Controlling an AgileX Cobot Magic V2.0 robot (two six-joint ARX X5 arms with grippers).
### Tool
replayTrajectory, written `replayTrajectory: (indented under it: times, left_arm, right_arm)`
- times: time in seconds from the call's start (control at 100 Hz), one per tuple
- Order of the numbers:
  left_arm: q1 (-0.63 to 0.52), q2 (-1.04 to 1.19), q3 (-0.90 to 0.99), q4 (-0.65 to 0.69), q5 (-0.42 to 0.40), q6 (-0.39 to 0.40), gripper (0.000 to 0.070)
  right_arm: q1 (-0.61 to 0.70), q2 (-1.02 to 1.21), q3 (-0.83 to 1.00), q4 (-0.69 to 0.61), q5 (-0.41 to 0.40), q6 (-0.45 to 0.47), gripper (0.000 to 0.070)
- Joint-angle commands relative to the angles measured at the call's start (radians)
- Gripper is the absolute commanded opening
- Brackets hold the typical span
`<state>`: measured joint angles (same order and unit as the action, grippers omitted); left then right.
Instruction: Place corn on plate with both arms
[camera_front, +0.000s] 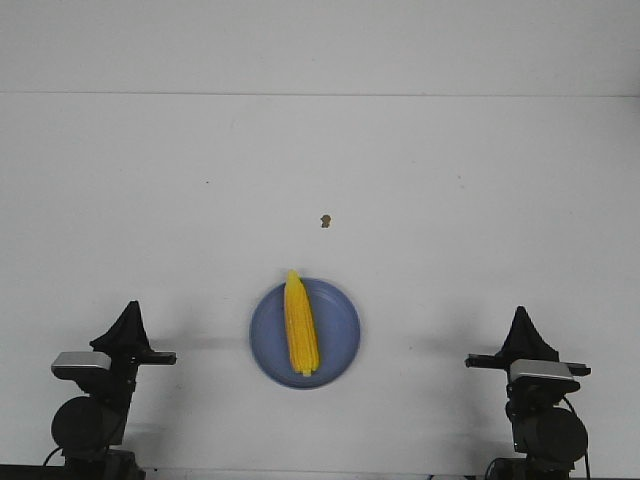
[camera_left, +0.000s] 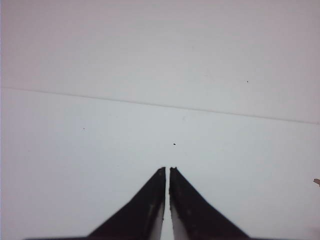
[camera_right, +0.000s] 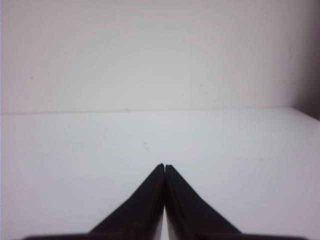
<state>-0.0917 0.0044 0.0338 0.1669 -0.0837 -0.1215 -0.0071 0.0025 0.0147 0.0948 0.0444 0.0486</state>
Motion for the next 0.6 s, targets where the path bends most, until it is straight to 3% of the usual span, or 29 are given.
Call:
replayTrajectory:
  times: [0.0,0.59]
  left_arm:
    - [0.0,-0.001,-0.02,0.013,-0.006,0.0,0.0016]
    - [0.0,-0.001,-0.02,0.012,-0.006,0.0,0.0016]
  right_arm:
    - [0.0,-0.001,-0.002,0.02,-0.003,0.007,0.0]
    - [0.0,-0.001,-0.002,0.032,-0.002,0.007,0.0]
